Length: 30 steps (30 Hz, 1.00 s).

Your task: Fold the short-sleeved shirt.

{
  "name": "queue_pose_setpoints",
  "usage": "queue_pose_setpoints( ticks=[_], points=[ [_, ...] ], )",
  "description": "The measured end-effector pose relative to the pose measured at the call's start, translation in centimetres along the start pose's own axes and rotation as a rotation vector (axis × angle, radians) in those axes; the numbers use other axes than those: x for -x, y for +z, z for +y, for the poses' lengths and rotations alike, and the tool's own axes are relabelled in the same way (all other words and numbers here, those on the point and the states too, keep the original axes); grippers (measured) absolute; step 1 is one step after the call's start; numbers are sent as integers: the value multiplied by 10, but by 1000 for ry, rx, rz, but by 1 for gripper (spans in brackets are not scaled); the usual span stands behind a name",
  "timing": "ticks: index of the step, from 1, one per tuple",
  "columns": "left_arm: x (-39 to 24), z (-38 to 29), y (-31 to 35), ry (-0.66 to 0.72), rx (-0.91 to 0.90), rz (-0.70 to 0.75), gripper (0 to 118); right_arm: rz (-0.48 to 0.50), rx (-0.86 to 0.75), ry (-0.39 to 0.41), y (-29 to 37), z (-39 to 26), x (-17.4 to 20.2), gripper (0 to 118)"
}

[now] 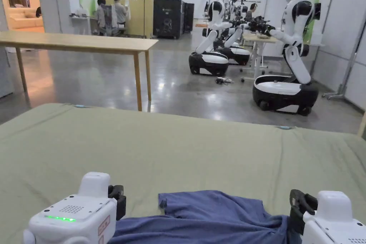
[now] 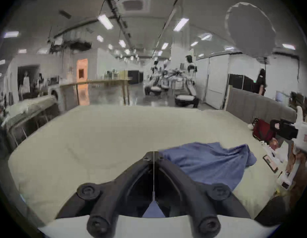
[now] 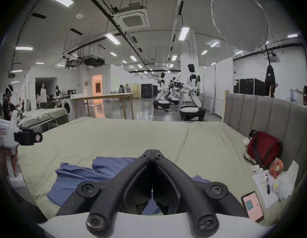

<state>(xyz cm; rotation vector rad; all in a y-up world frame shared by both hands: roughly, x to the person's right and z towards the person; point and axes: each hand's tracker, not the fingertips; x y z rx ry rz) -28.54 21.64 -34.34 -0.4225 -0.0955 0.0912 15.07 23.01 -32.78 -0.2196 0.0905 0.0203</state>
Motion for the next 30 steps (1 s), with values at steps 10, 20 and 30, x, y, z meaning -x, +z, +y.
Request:
queue_pose_setpoints(
  ticks=[10,20,30],
  points=[
    [56,-17,-144,-38,467,129,7,-35,60,0,-14,-13,-19,3],
    [76,-60,-200,-72,597,202,97,-188,189,-67,-30,-32,-94,3],
    [52,-19,-147,-42,461,127,0,-258,519,-157,-95,-75,-182,51]
  ],
)
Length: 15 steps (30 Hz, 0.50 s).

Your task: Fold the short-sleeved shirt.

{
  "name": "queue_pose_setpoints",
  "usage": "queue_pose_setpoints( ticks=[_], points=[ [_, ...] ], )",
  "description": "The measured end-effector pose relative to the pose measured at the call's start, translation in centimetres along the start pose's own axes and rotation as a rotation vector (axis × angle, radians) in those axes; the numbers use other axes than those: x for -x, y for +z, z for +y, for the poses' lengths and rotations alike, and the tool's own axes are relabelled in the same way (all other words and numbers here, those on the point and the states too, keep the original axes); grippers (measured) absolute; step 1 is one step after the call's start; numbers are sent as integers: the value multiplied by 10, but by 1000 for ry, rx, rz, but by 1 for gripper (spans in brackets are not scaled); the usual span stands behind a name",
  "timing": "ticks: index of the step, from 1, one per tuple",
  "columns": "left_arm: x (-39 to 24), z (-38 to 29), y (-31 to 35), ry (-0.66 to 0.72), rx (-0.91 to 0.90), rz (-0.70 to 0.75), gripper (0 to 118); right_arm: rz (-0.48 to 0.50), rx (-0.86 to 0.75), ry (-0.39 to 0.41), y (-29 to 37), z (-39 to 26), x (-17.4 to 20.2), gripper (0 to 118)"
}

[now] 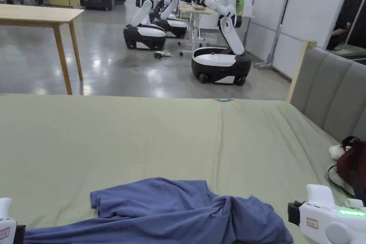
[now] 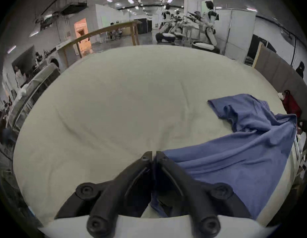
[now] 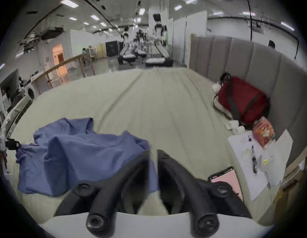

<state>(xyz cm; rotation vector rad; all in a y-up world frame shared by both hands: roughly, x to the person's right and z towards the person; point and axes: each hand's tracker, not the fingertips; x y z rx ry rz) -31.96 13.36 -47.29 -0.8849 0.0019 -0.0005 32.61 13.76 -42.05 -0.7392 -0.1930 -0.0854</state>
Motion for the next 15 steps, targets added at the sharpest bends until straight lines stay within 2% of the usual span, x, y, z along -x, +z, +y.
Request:
queue_pose_setpoints(
  ticks=[1,2,6,7,8,9,10,11,12,14,15],
  points=[
    [1,3,4,0,-17,-11,0,23,30,-4,-8,1,-3,79],
    [2,7,9,8,-33,-16,0,38,64,3,-17,2,-4,92],
    [-3,13,25,-4,-80,-6,0,68,123,74,-39,-6,6,91],
    [-4,14,25,-9,-82,-2,0,48,157,99,-42,-9,11,84],
    [-6,15,24,-15,-82,1,0,51,195,114,-47,-12,13,84],
    [-5,15,24,-15,-85,4,0,81,219,106,-50,-15,13,78],
    [-5,15,23,-12,-88,8,0,91,220,110,-51,-16,14,55],
    [-4,16,23,-8,-88,9,0,70,219,144,-54,-21,17,8],
    [-5,16,26,-2,-98,11,0,61,198,159,-51,-22,19,8],
    [-2,20,31,4,-112,10,0,121,204,163,-45,-16,17,8],
    [-2,24,35,1,-119,14,0,100,164,177,-31,-7,20,8]
  ],
)
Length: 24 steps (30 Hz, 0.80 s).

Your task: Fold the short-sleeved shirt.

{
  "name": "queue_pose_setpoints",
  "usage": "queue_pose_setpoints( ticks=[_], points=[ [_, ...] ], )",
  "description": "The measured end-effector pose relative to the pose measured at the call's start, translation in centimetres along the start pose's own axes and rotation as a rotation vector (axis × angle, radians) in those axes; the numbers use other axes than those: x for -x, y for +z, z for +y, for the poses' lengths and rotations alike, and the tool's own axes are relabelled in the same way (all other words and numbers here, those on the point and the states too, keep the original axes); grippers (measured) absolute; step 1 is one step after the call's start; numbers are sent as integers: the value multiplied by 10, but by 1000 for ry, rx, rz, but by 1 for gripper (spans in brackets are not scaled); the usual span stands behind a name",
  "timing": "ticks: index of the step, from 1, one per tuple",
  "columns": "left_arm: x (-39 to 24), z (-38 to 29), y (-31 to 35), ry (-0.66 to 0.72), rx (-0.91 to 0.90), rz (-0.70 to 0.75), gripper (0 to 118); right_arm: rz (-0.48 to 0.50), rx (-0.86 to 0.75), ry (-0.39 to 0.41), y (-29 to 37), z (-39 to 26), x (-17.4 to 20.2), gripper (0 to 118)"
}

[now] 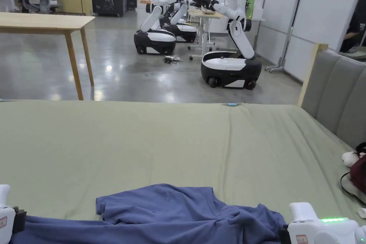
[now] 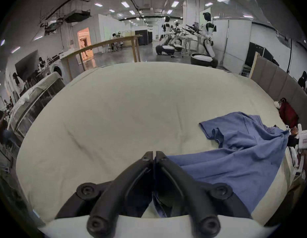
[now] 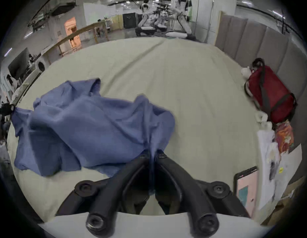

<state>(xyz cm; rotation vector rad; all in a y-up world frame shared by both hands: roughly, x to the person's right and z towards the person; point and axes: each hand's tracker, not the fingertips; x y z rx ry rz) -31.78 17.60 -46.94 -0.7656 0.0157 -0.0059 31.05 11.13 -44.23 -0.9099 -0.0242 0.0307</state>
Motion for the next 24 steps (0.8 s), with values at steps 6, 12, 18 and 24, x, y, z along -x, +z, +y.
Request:
queue_pose_setpoints(
  ticks=[6,12,18,24],
  points=[
    [3,44,35,-6,-94,-5,0,-15,-207,-44,68,62,-18,8],
    [7,108,72,-37,-252,46,0,2,-380,-47,138,138,-15,8],
    [21,192,109,13,-418,82,0,14,-581,-100,202,213,-7,8],
    [37,268,129,69,-542,117,0,39,-746,-225,247,281,-14,8]
  ],
)
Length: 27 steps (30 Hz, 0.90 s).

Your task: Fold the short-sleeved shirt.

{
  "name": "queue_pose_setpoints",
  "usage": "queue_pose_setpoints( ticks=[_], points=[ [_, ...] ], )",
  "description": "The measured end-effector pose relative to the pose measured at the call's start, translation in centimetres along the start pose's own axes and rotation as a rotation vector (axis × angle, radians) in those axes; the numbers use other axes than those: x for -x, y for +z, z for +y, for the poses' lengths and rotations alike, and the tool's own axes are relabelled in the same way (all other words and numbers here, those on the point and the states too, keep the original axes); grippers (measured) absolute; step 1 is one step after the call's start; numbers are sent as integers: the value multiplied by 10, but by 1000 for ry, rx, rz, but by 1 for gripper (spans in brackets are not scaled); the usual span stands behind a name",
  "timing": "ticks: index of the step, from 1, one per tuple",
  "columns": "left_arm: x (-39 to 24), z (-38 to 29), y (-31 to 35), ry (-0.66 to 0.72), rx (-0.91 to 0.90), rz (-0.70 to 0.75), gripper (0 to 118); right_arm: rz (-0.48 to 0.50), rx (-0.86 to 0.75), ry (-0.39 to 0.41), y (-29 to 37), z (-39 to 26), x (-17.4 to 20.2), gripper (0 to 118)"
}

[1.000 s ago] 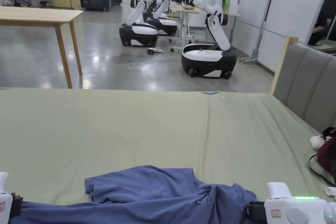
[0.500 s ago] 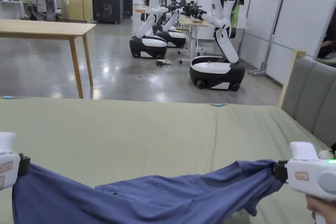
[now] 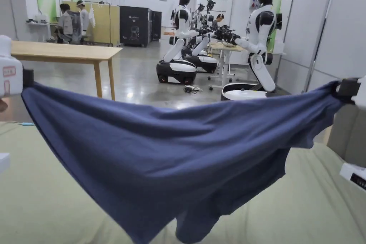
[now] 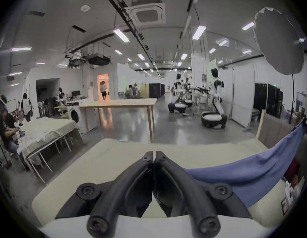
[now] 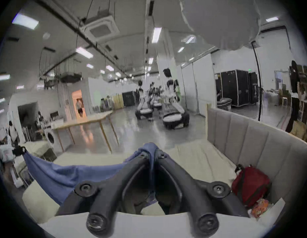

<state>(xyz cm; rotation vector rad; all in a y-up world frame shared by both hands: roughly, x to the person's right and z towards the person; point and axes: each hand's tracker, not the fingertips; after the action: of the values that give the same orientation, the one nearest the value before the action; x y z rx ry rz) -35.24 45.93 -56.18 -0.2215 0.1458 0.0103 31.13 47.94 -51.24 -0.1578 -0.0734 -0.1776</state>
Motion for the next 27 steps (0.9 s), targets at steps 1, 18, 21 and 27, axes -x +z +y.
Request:
queue_pose_setpoints(
  ticks=[1,18,21,27],
  points=[
    [1,10,-5,5,-13,5,0,-1,-9,-6,-3,10,1,8],
    [-5,-84,-76,101,49,35,0,-67,82,66,-69,-88,-13,8],
    [-1,-100,-61,112,75,15,0,-60,94,52,-53,-100,-22,8],
    [13,-146,12,154,142,-69,0,-50,137,59,15,-139,-45,8]
  ],
)
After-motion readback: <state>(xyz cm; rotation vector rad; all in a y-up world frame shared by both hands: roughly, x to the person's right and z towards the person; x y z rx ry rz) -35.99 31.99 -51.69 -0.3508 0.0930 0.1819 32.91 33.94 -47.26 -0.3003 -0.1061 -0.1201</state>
